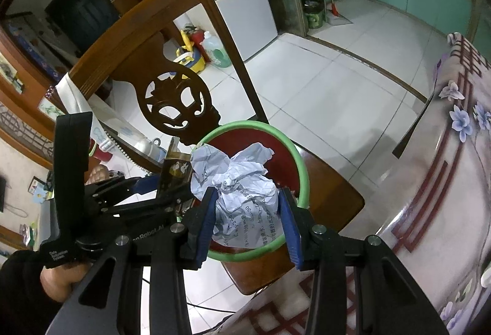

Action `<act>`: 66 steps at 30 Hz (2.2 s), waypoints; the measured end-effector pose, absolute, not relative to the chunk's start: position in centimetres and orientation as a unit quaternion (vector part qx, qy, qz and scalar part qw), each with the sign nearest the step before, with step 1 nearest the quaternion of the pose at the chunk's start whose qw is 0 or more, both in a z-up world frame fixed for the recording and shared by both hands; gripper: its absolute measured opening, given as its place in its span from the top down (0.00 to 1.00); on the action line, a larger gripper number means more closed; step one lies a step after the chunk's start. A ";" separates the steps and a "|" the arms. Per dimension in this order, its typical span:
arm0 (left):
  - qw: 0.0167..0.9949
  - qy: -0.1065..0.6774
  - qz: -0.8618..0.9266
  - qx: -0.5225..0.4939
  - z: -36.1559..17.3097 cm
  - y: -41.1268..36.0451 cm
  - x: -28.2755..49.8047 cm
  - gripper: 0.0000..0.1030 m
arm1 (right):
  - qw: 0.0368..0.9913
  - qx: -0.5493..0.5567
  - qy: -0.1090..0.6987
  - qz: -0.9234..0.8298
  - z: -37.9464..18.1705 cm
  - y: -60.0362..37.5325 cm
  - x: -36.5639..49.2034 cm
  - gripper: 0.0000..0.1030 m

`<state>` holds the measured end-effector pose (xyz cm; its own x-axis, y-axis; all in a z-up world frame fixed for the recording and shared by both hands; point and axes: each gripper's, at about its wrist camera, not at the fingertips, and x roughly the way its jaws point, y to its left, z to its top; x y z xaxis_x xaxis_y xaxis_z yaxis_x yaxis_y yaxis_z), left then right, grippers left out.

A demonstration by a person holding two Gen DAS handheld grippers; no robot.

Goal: Collect trash
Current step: 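Carry the cigarette box and crumpled paper over the red bin, then open both grippers to drop the cigarette box and paper into the bin, then move both open grippers back over the trash on the table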

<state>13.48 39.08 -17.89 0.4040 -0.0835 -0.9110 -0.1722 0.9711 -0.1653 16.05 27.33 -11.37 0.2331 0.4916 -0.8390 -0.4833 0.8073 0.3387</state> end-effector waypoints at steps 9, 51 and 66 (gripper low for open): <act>0.827 0.549 0.024 -0.119 -18.3 39.3 14.3 0.60 | 0.782 0.001 0.538 0.313 -11.5 27.5 16.4 0.63; 0.857 0.501 0.042 -0.115 -13.6 35.6 12.3 0.20 | 0.838 0.044 0.481 0.255 -6.3 18.5 11.3 0.43; 0.872 0.481 -0.063 -0.056 -10.5 17.8 8.1 0.20 | 0.869 0.065 0.474 0.128 -5.4 -4.9 2.2 0.43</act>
<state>8.09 17.82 -10.52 0.5288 -0.1637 -0.8328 0.0555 0.9858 -0.1586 2.15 -4.85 -5.35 0.5179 0.2845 -0.8068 -0.1609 0.9587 0.2347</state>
